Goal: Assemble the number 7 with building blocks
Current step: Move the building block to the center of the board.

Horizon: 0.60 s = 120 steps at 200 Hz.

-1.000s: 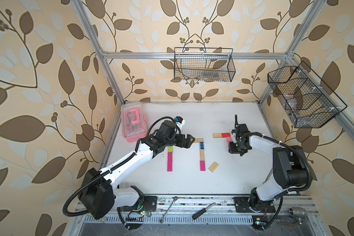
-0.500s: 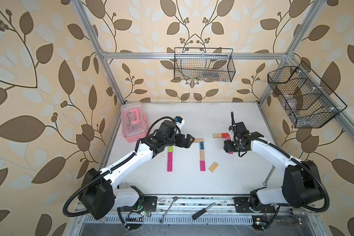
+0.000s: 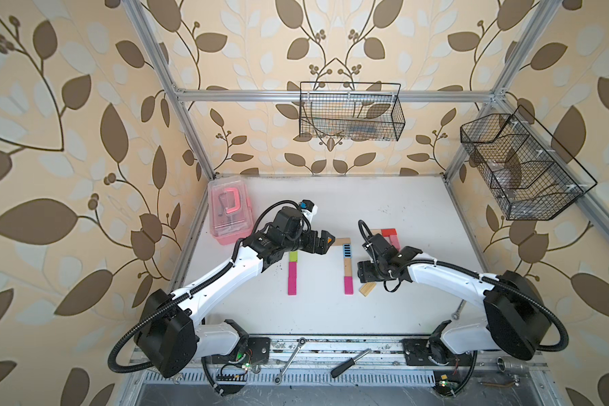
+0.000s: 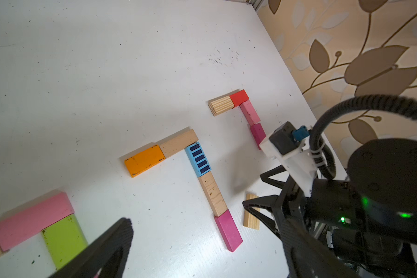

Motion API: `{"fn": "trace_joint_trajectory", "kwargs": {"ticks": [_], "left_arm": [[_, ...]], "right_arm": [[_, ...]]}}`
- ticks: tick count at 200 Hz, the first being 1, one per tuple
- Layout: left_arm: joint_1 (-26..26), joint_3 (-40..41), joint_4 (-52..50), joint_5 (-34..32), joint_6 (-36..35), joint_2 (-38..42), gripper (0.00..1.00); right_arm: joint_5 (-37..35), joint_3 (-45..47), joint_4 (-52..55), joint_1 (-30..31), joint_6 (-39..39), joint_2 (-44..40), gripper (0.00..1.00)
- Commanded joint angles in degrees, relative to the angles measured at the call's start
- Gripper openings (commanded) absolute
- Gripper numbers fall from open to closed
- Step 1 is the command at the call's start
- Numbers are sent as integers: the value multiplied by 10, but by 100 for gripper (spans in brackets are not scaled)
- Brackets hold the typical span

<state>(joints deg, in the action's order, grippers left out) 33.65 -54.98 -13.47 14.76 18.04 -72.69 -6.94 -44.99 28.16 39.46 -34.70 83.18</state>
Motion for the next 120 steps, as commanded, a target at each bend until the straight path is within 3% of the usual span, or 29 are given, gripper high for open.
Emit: {"fn": "trace_joint_trajectory", "kwargs": {"ticks": [1,48,120], "left_arm": [[-6,3,20,8,-1,25,99],[-6,5,22,10,-1,23,99],[-6,2,28,17,1,15,99]], "right_arm": [[-45,6,-23,22,-62,23,80],[-62,30,8,56,-94,26,80],[-59,92,25,60,-120,-31,75]]}}
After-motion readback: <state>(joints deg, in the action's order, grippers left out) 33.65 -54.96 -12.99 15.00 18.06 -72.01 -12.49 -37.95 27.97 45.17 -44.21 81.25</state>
